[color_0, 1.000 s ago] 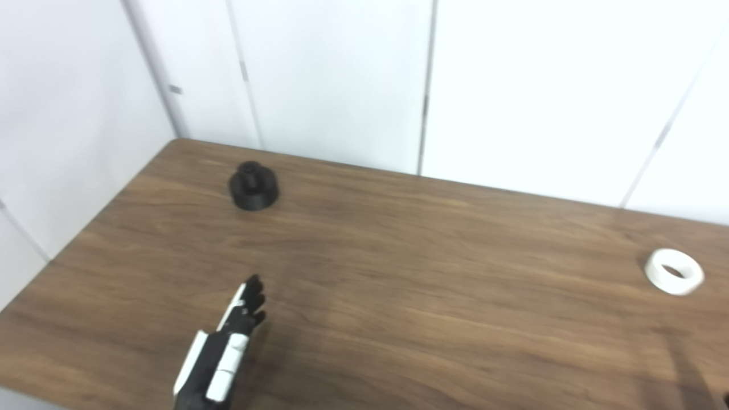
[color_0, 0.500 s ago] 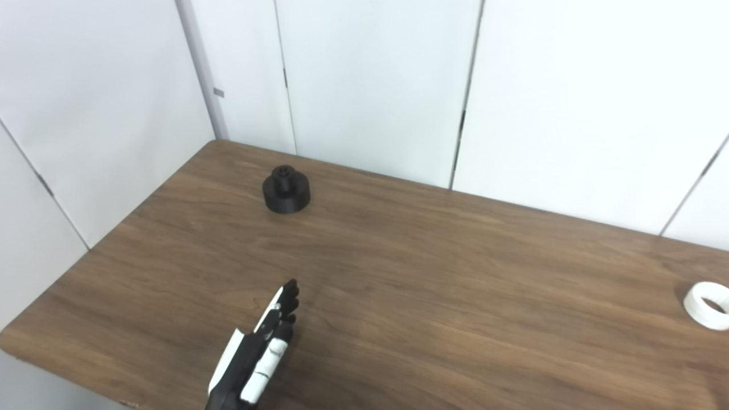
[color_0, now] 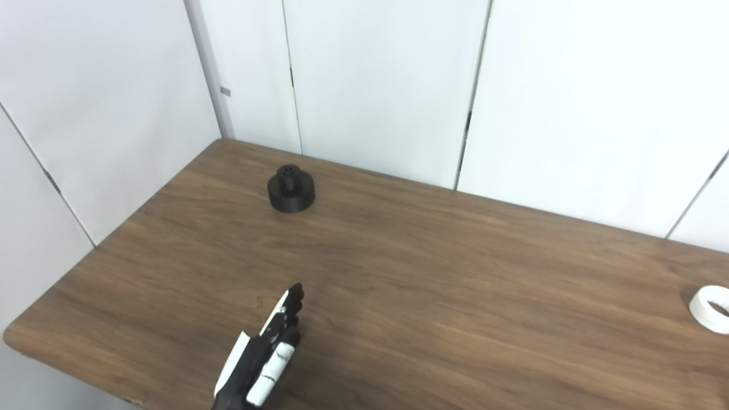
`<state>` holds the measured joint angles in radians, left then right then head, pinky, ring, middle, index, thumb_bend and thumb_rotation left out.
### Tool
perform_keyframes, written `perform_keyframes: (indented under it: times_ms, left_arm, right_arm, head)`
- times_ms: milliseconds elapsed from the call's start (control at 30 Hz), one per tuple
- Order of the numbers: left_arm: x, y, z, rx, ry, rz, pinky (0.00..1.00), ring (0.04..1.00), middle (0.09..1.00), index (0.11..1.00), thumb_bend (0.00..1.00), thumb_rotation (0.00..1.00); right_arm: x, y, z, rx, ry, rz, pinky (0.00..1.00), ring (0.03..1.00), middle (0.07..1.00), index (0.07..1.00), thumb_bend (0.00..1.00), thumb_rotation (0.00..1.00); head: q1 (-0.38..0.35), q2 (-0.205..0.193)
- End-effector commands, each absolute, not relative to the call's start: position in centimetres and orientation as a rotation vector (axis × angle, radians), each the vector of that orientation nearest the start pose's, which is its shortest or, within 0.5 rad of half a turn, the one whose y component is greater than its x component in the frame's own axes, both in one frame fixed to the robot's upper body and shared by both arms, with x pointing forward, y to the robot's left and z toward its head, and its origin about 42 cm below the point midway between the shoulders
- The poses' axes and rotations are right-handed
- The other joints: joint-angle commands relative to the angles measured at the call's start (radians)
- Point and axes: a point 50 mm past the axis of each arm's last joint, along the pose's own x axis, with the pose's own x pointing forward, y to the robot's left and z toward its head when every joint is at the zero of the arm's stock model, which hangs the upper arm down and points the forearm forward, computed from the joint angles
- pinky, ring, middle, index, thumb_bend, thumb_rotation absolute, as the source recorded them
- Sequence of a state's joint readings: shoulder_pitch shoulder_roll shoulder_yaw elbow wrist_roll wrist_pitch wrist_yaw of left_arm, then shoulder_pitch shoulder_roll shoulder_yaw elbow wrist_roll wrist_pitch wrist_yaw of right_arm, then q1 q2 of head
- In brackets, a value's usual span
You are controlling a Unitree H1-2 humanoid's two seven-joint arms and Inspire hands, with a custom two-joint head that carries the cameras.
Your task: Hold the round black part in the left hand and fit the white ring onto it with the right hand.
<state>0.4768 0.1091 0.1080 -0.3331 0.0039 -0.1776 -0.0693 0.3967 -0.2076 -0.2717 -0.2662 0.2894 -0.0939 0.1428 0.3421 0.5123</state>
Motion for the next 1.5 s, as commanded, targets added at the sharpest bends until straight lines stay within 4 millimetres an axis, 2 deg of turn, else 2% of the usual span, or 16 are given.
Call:
perform_keyframes:
  times_ms: [0,67,167,300,333,400,467,533,600,700,800,967,1167,1367,1467]
  left_arm:
    - [13.0,28.2,11.8,0.201,-0.093,0.111,0.99,0.997,0.996,1.0,0.68,0.86]
    - [13.1,28.2,12.0,0.21,-0.1,0.125,1.0,1.0,0.996,1.0,0.68,0.8]
    - [13.6,28.7,13.2,0.274,-0.13,0.192,0.97,0.984,0.986,0.996,0.7,0.64]
    - [15.1,30.8,16.1,0.382,-0.184,0.249,0.97,0.979,0.977,0.984,0.76,0.49]
    - [15.7,31.4,16.9,0.416,-0.198,0.265,0.98,0.974,0.965,0.97,0.8,0.45]
    - [16.9,32.5,18.8,0.519,-0.206,0.298,0.99,0.98,0.961,0.968,0.84,0.4]
    - [18.2,33.4,20.6,0.623,-0.205,0.318,0.99,0.978,0.967,0.974,0.87,0.4]
    - [19.3,34.3,22.0,0.703,-0.194,0.33,0.89,0.94,0.955,0.967,0.9,0.4]
    - [20.4,35.1,23.0,0.753,-0.17,0.345,0.86,0.934,0.958,0.967,0.92,0.41]
    - [21.8,36.4,24.1,0.856,-0.149,0.365,0.98,0.99,0.988,0.981,0.96,0.45]
    - [23.3,38.0,24.7,0.978,-0.144,0.376,1.0,1.0,0.99,0.983,0.99,0.46]
    - [26.0,41.0,24.8,1.131,-0.084,0.398,1.0,1.0,0.975,0.956,1.0,0.47]
    - [29.4,44.1,23.7,1.243,0.015,0.403,1.0,1.0,0.979,0.949,1.0,0.52]
    - [32.0,45.9,22.8,1.306,0.065,0.408,1.0,1.0,0.983,0.94,1.0,0.54]
    - [33.4,46.3,22.6,1.322,0.09,0.402,1.0,1.0,0.983,0.937,1.0,0.52]
  right_arm:
    - [15.0,-35.1,12.9,-0.048,-0.127,-0.139,1.0,1.0,0.983,0.948,0.57,1.0]
    - [15.1,-35.2,12.8,-0.048,-0.127,-0.139,1.0,1.0,0.981,0.945,0.58,0.99]
    - [15.2,-35.0,12.7,-0.04,-0.131,-0.138,1.0,1.0,0.98,0.946,0.56,1.0]
    - [15.4,-35.0,12.5,-0.037,-0.135,-0.129,1.0,1.0,0.979,0.944,0.57,1.0]
    - [15.4,-35.0,12.4,-0.035,-0.136,-0.126,1.0,1.0,0.981,0.945,0.56,1.0]
    - [15.4,-35.1,12.4,-0.033,-0.136,-0.13,1.0,1.0,0.982,0.946,0.57,1.0]
    - [15.4,-35.2,12.4,-0.033,-0.134,-0.137,1.0,1.0,0.984,0.951,0.57,1.0]
    - [15.5,-35.3,12.3,-0.029,-0.137,-0.135,1.0,1.0,0.977,0.946,0.57,1.0]
    - [15.5,-35.3,12.1,-0.028,-0.131,-0.14,1.0,1.0,0.972,0.938,0.58,1.0]
    - [15.4,-35.3,12.2,-0.022,-0.127,-0.139,1.0,1.0,0.974,0.939,0.58,1.0]
    - [15.3,-35.3,12.2,-0.033,-0.128,-0.14,1.0,1.0,0.965,0.936,0.58,1.0]
    - [15.2,-35.0,12.3,-0.038,-0.123,-0.147,1.0,1.0,0.967,0.936,0.59,1.0]
    - [15.0,-34.8,12.4,-0.043,-0.121,-0.151,1.0,1.0,0.97,0.936,0.59,0.99]
    - [14.9,-34.7,12.4,-0.043,-0.121,-0.15,1.0,1.0,0.972,0.937,0.6,0.99]
    - [14.9,-34.6,12.4,-0.047,-0.121,-0.15,1.0,1.0,0.973,0.94,0.6,0.99]
  head:
    - [-0.001,0.001]
    - [-0.002,0.001]
    - [-0.007,0.001]
    - [0.006,0.006]
    - [0.007,0.006]
    - [0.013,0.006]
    - [0.015,0.007]
    - [0.015,0.006]
    - [0.015,0.006]
    - [0.012,0.008]
    - [0.012,0.009]
    - [0.01,0.01]
    - [0.005,0.013]
    - [0.001,0.014]
    - [-0.002,0.015]
